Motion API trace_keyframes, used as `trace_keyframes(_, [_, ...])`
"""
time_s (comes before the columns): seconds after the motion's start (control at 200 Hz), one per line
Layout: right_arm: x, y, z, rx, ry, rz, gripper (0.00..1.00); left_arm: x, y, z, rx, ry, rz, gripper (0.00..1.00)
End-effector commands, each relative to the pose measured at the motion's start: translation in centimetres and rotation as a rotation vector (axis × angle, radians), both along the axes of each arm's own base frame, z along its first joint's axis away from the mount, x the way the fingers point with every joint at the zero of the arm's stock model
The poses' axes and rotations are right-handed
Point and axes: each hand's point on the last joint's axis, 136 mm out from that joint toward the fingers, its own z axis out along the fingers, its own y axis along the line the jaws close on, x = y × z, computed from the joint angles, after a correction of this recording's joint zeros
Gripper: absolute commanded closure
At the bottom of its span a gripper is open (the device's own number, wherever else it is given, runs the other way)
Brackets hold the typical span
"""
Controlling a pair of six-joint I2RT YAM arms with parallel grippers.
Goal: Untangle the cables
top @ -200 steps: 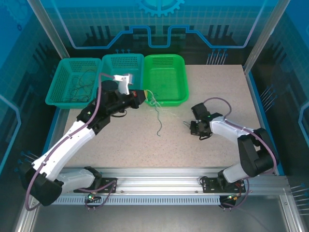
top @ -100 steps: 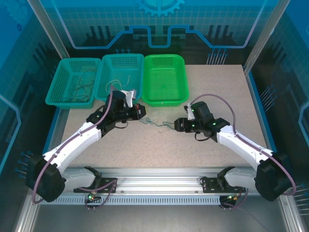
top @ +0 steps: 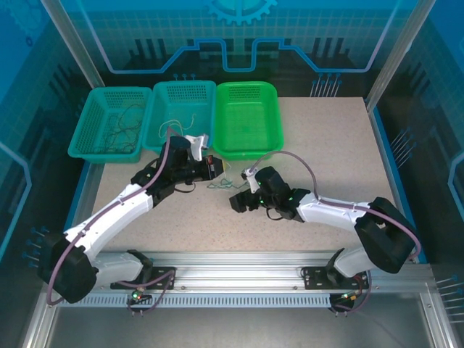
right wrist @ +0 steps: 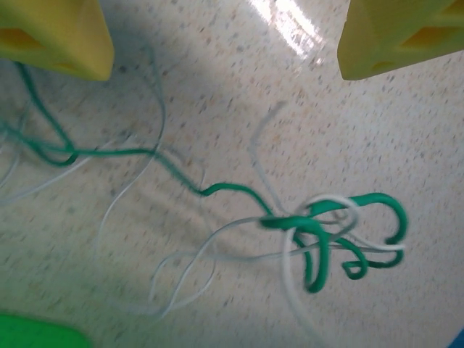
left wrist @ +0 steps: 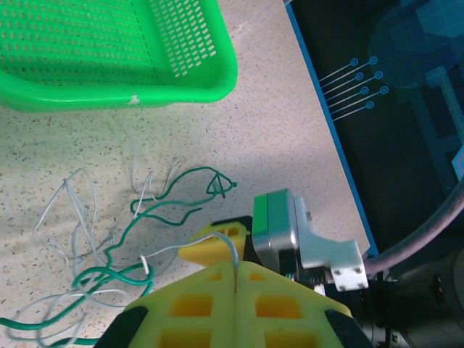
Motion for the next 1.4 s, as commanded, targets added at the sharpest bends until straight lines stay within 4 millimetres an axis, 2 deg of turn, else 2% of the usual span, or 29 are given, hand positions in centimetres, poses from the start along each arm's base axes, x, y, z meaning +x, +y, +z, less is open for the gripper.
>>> trace_keyframes(0.0, [1.5, 2.1, 4.1, 0.074, -0.252, 0.113, 0.19, -0.9, -0.7, 3.4, -0.062, -0.051, -0.046, 1.00])
trace_keyframes(0.085, [1.9, 2.9, 3.2, 0.013, -0.344, 0.174, 0.18, -1.2, -1.2, 4.2, -0.089, -0.063, -0.080, 1.00])
trace_keyframes(0.205, [2.1, 4.8, 2.3, -0.005, -0.418, 0.289, 0.17, -1.7, -1.8, 5.6, -0.127, -0.087, -0.120, 1.00])
trace_keyframes(0.345, [4.1, 5.5, 0.9, -0.020, -0.424, 0.245, 0.22, -2.0, -1.6, 7.9, -0.160, -0.139, -0.123, 1.00])
trace_keyframes(0.385, [4.4, 5.5, 0.5, -0.020, -0.415, 0.234, 0.29, -2.1, -1.3, 8.8, -0.168, -0.160, -0.114, 1.00])
trace_keyframes(0.48, [5.3, 4.7, -0.7, -0.044, -0.373, 0.163, 0.68, -2.1, 0.0, 10.9, -0.172, -0.215, -0.070, 1.00])
trace_keyframes(0.53, [5.4, 3.9, -1.2, -0.054, -0.354, 0.134, 0.82, -1.9, 1.1, 11.6, -0.145, -0.240, -0.028, 1.00])
trace_keyframes(0.6, [5.5, 2.4, -1.9, -0.075, -0.314, 0.084, 1.00, -1.4, 3.7, 12.2, -0.080, -0.273, 0.062, 1.00])
trace_keyframes(0.74, [4.6, -1.3, -2.4, -0.083, -0.256, -0.020, 1.00, -0.4, 11.5, 13.0, 0.036, -0.319, 0.330, 1.00])
trace_keyframes(0.83, [4.0, -4.5, -2.1, -0.087, -0.234, -0.128, 1.00, -0.1, 16.9, 12.6, 0.069, -0.309, 0.500, 1.00])
trace_keyframes(0.885, [3.9, -7.2, -1.8, -0.094, -0.223, -0.229, 1.00, -0.1, 19.8, 12.0, 0.070, -0.289, 0.586, 1.00])
trace_keyframes(0.985, [4.1, -13.3, -1.4, -0.102, -0.163, -0.475, 1.00, -0.1, 24.0, 10.3, 0.034, -0.232, 0.706, 1.00])
trace_keyframes(1.036, [4.2, -16.2, -0.8, -0.064, -0.153, -0.589, 1.00, -0.1, 24.8, 9.6, 0.003, -0.213, 0.723, 1.00])
trace_keyframes(1.126, [3.6, -21.2, -0.6, -0.030, -0.112, -0.772, 1.00, -0.1, 24.9, 8.4, 0.003, -0.190, 0.723, 1.00])
trace_keyframes(1.236, [3.3, -24.9, 0.5, 0.032, -0.095, -0.892, 1.00, 0.0, 24.8, 6.2, -0.003, -0.144, 0.717, 1.00])
trace_keyframes(1.271, [3.3, -25.7, 0.9, 0.053, -0.091, -0.917, 1.00, 0.0, 24.6, 5.4, -0.011, -0.125, 0.711, 1.00])
trace_keyframes(1.311, [3.4, -25.8, 1.6, 0.082, -0.099, -0.892, 1.00, 0.0, 24.1, 4.4, -0.032, -0.102, 0.695, 1.00])
trace_keyframes(1.396, [3.9, -23.7, 4.2, 0.100, -0.159, -0.746, 1.00, 0.3, 21.0, 2.9, -0.079, -0.100, 0.557, 1.00])
